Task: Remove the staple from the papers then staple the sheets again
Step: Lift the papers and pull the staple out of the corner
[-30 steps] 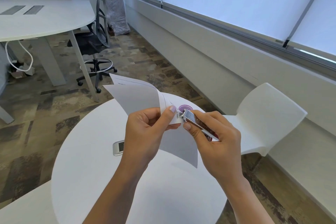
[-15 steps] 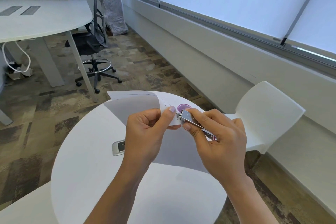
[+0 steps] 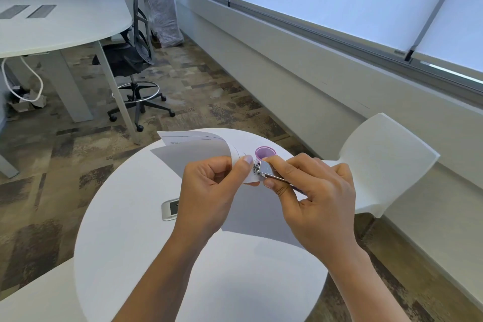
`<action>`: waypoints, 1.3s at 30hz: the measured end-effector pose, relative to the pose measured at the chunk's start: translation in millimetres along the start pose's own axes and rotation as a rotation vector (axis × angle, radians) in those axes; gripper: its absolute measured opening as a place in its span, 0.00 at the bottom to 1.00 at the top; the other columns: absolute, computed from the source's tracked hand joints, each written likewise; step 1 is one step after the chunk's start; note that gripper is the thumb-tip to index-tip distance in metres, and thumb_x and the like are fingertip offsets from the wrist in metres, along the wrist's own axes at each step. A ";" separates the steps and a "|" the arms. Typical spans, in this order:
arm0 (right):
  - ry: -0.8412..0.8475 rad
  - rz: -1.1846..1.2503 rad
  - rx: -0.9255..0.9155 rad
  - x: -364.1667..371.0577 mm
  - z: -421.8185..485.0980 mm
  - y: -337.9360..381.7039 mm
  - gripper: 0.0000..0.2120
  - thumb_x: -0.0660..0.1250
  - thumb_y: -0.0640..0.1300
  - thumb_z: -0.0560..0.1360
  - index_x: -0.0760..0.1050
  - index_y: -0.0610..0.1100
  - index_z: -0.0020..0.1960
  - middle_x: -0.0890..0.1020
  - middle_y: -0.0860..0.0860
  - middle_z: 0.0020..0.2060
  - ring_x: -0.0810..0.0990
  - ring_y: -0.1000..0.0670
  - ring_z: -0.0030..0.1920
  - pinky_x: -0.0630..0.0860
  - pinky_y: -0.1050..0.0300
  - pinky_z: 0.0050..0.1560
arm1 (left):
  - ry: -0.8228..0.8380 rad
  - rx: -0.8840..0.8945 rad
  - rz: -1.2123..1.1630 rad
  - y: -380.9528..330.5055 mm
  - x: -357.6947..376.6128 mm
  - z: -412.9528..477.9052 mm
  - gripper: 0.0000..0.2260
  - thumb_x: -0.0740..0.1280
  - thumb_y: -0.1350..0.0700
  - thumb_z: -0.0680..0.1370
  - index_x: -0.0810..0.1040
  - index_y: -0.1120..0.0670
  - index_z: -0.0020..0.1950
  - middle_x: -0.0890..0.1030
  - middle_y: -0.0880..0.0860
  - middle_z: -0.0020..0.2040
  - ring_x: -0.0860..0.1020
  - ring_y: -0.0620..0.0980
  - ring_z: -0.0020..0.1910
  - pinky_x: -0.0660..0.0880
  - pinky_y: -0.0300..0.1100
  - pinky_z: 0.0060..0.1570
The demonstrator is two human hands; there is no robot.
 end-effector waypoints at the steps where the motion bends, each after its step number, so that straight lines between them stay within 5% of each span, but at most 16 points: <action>1: 0.003 0.000 0.003 0.8 0.0 -0.6 0.09 0.70 0.48 0.75 0.83 0.53 0.54 0.82 0.57 0.39 0.75 0.53 0.38 0.60 0.52 0.35 | 0.011 -0.001 -0.002 0.5 0.5 0.5 0.19 0.69 0.42 0.73 0.83 0.58 0.35 0.83 0.59 0.32 0.81 0.60 0.32 0.71 0.42 0.29; 8: 0.003 0.146 0.135 11.4 -9.6 -6.1 0.11 0.70 0.46 0.74 0.82 0.52 0.56 0.81 0.60 0.41 0.72 0.60 0.40 0.65 0.50 0.32 | 0.033 0.069 0.011 4.2 2.9 2.3 0.18 0.70 0.44 0.75 0.83 0.58 0.36 0.80 0.65 0.33 0.77 0.65 0.34 0.70 0.46 0.31; 13: -0.031 0.271 0.223 16.4 -14.5 -2.7 0.12 0.68 0.50 0.76 0.82 0.50 0.57 0.76 0.65 0.39 0.73 0.61 0.37 0.67 0.50 0.30 | 0.051 0.128 0.036 6.0 4.7 2.1 0.19 0.68 0.46 0.76 0.82 0.62 0.37 0.79 0.65 0.31 0.75 0.60 0.30 0.67 0.35 0.27; 17: -0.045 0.360 0.321 20.2 -18.1 0.9 0.17 0.64 0.57 0.76 0.81 0.50 0.59 0.80 0.62 0.41 0.76 0.53 0.38 0.72 0.47 0.29 | 0.059 0.126 0.003 6.8 5.1 1.2 0.17 0.69 0.48 0.77 0.81 0.59 0.34 0.80 0.56 0.29 0.78 0.44 0.28 0.68 0.31 0.26; 21: -0.036 0.387 0.388 22.1 -20.6 4.1 0.15 0.65 0.55 0.77 0.81 0.51 0.59 0.81 0.60 0.41 0.77 0.53 0.39 0.74 0.49 0.31 | 0.046 0.157 -0.022 8.4 3.5 -0.4 0.18 0.69 0.47 0.77 0.81 0.60 0.34 0.77 0.66 0.30 0.73 0.61 0.29 0.67 0.37 0.27; 23: -0.023 0.417 0.434 22.9 -21.3 6.8 0.14 0.65 0.54 0.77 0.80 0.52 0.59 0.79 0.62 0.38 0.76 0.55 0.38 0.71 0.61 0.32 | 0.039 0.176 -0.021 8.4 3.4 -1.3 0.19 0.69 0.47 0.77 0.80 0.59 0.32 0.73 0.69 0.30 0.69 0.66 0.30 0.65 0.40 0.28; 25: -0.001 0.532 0.487 24.7 -22.2 9.3 0.10 0.65 0.53 0.78 0.80 0.56 0.57 0.77 0.62 0.34 0.75 0.57 0.35 0.66 0.70 0.33 | 0.048 0.183 -0.019 9.1 4.6 -1.5 0.18 0.69 0.49 0.77 0.80 0.53 0.29 0.70 0.61 0.25 0.66 0.60 0.27 0.63 0.37 0.27; 27: 0.036 0.687 0.545 27.4 -22.4 11.6 0.07 0.65 0.52 0.79 0.81 0.61 0.51 0.77 0.58 0.32 0.72 0.57 0.31 0.66 0.69 0.31 | 0.052 0.202 0.010 10.7 5.6 -2.0 0.20 0.69 0.55 0.79 0.78 0.45 0.26 0.68 0.45 0.21 0.65 0.41 0.24 0.62 0.30 0.27; 29: 0.075 0.842 0.672 31.7 -23.5 11.9 0.08 0.65 0.52 0.78 0.83 0.58 0.45 0.79 0.53 0.32 0.70 0.57 0.30 0.67 0.66 0.30 | 0.057 0.215 0.020 13.6 5.9 -1.8 0.21 0.68 0.58 0.79 0.79 0.42 0.27 0.70 0.39 0.21 0.68 0.39 0.23 0.62 0.26 0.27; 35: 0.204 1.178 1.159 42.5 -29.1 3.0 0.15 0.67 0.58 0.68 0.85 0.50 0.44 0.80 0.50 0.33 0.71 0.56 0.26 0.70 0.67 0.26 | 0.024 0.135 -0.025 21.4 -2.5 -2.1 0.18 0.69 0.50 0.76 0.77 0.49 0.26 0.71 0.43 0.23 0.67 0.41 0.24 0.63 0.33 0.26; 39: 0.222 1.122 1.098 42.3 -31.7 -3.5 0.16 0.66 0.60 0.69 0.85 0.50 0.45 0.81 0.51 0.35 0.71 0.56 0.26 0.69 0.68 0.27 | 0.006 0.087 -0.012 22.6 -6.1 -1.6 0.17 0.69 0.50 0.76 0.79 0.48 0.26 0.73 0.42 0.23 0.67 0.41 0.25 0.63 0.33 0.26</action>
Point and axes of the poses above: each hand's wrist, its own z-axis towards the middle knuckle, its own x-axis out of the palm, y = z × x, the point moved 4 cm from there along z, towards the middle knuckle
